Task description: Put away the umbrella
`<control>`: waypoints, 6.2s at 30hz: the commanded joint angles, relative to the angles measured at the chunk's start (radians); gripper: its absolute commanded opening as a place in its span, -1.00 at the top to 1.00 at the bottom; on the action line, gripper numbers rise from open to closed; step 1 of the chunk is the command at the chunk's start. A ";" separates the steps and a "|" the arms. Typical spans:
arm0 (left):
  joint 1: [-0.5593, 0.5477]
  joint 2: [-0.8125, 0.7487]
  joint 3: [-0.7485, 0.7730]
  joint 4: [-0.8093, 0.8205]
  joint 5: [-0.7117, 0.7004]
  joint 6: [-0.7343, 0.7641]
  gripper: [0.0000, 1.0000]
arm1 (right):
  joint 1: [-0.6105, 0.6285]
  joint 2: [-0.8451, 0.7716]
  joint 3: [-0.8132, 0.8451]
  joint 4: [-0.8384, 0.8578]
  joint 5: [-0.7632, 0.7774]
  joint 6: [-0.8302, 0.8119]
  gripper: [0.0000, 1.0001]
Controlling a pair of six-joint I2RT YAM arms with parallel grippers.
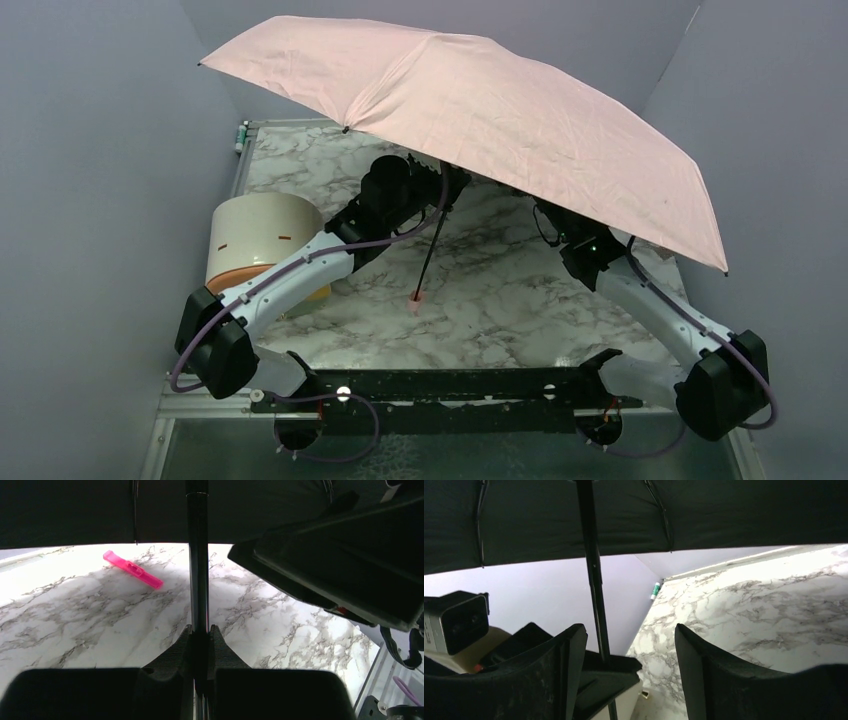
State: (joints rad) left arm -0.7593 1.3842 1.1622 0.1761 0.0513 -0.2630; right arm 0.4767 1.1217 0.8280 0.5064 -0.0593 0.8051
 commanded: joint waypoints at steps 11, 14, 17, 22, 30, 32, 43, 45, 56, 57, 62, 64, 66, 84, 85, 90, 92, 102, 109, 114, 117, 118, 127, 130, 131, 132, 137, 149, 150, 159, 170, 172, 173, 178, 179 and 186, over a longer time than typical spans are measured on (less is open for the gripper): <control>-0.002 0.007 -0.009 0.072 -0.066 0.002 1.00 | 0.004 0.132 0.096 0.245 0.053 0.036 -0.40; -0.003 0.009 -0.008 0.072 -0.055 0.002 1.00 | 0.003 0.160 0.121 0.268 0.054 0.043 -0.40; -0.002 0.007 -0.009 0.072 -0.052 0.004 1.00 | 0.004 0.188 0.151 0.266 0.080 0.067 -0.40; -0.003 0.005 -0.012 0.077 -0.015 0.001 1.00 | 0.004 0.246 0.174 0.319 0.115 0.136 -0.40; -0.002 0.004 -0.015 0.082 0.002 0.002 1.00 | 0.004 0.330 0.212 0.416 0.136 0.178 -0.40; -0.002 0.000 -0.015 0.083 0.005 0.004 1.00 | 0.004 0.343 0.227 0.426 0.135 0.181 -0.38; -0.002 -0.004 -0.018 0.082 0.005 0.014 1.00 | 0.003 0.385 0.277 0.453 0.144 0.193 -0.21; -0.003 -0.004 -0.018 0.082 0.005 0.017 1.00 | 0.002 0.388 0.288 0.438 0.154 0.186 -0.15; -0.003 0.004 -0.021 0.082 0.015 0.026 1.00 | -0.005 0.395 0.296 0.425 0.183 0.168 0.34; -0.002 0.004 -0.021 0.082 0.016 0.027 1.00 | -0.006 0.393 0.295 0.426 0.184 0.164 0.42; -0.002 0.007 -0.021 0.082 0.018 0.029 1.00 | -0.008 0.383 0.289 0.429 0.191 0.136 0.85; -0.002 0.009 -0.021 0.083 0.018 0.031 1.00 | -0.008 0.375 0.283 0.428 0.189 0.122 0.98; -0.002 0.009 -0.021 0.082 0.017 0.031 1.00 | -0.009 0.367 0.277 0.428 0.177 0.105 0.99; -0.002 0.004 -0.025 0.084 0.033 0.060 1.00 | 0.001 0.340 0.175 0.431 0.094 0.119 0.86; -0.002 0.004 -0.027 0.085 0.040 0.061 1.00 | 0.000 0.337 0.182 0.428 0.103 0.116 0.77; -0.003 0.003 -0.032 0.093 0.058 0.062 1.00 | 0.000 0.334 0.212 0.407 0.144 0.108 0.36; -0.002 0.004 -0.033 0.094 0.062 0.064 1.00 | -0.001 0.330 0.221 0.397 0.157 0.103 0.24; -0.002 0.007 -0.036 0.102 0.087 0.064 1.00 | -0.007 0.334 0.246 0.352 0.196 0.105 -0.25; -0.002 0.009 -0.038 0.102 0.094 0.065 1.00 | -0.013 0.369 0.284 0.384 0.193 0.112 -0.28; -0.002 0.011 -0.038 0.103 0.097 0.064 1.00 | -0.015 0.378 0.290 0.411 0.209 0.112 -0.09; -0.002 0.012 -0.038 0.103 0.100 0.064 1.00 | -0.015 0.382 0.290 0.414 0.214 0.109 0.28; -0.002 0.013 -0.038 0.104 0.101 0.065 1.00 | -0.015 0.382 0.289 0.415 0.213 0.108 0.42; -0.002 0.013 -0.036 0.101 0.095 0.063 1.00 | -0.012 0.369 0.246 0.388 0.025 0.092 0.99; -0.002 0.013 -0.032 0.095 0.087 0.059 1.00 | 0.014 0.354 0.181 0.394 -0.027 0.107 0.99; -0.002 0.013 -0.032 0.094 0.081 0.061 1.00 | 0.030 0.343 0.157 0.390 -0.025 0.106 0.99; -0.002 0.011 -0.032 0.093 0.074 0.063 1.00 | 0.046 0.330 0.136 0.378 -0.024 0.101 0.99; -0.002 0.000 -0.038 0.092 0.039 0.069 1.00 | 0.149 0.264 0.012 0.319 0.023 0.076 0.99; -0.002 -0.014 -0.055 0.105 0.010 0.089 1.00 | 0.209 0.198 -0.065 0.214 0.153 0.177 0.99; -0.002 -0.012 -0.054 0.105 0.017 0.090 1.00 | 0.209 0.177 -0.057 0.198 0.193 0.182 0.99; -0.002 0.011 -0.053 0.120 0.113 0.075 0.02 | 0.117 0.062 0.071 0.079 0.384 0.189 0.99; -0.005 0.036 -0.039 0.119 0.211 0.078 -0.23 | 0.000 0.041 0.200 0.037 0.363 0.160 0.99; -0.006 0.037 -0.038 0.118 0.218 0.081 -0.22 | -0.018 0.047 0.220 0.033 0.347 0.161 0.99; -0.007 0.037 -0.036 0.117 0.220 0.083 -0.19 | -0.025 0.050 0.232 0.028 0.338 0.159 0.99; -0.008 0.035 -0.035 0.118 0.229 0.088 0.36 | -0.038 0.060 0.262 0.006 0.296 0.123 0.99; -0.009 0.034 -0.035 0.116 0.227 0.088 0.51 | -0.039 0.061 0.266 -0.005 0.287 0.114 0.99; -0.009 0.024 -0.028 0.102 0.206 0.086 1.00 | -0.033 0.028 0.186 -0.080 0.122 0.078 0.99</control>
State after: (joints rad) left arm -0.7708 1.4143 1.0996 0.2565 0.2626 -0.1787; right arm 0.4316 1.1942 1.0485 0.4496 0.2310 0.8982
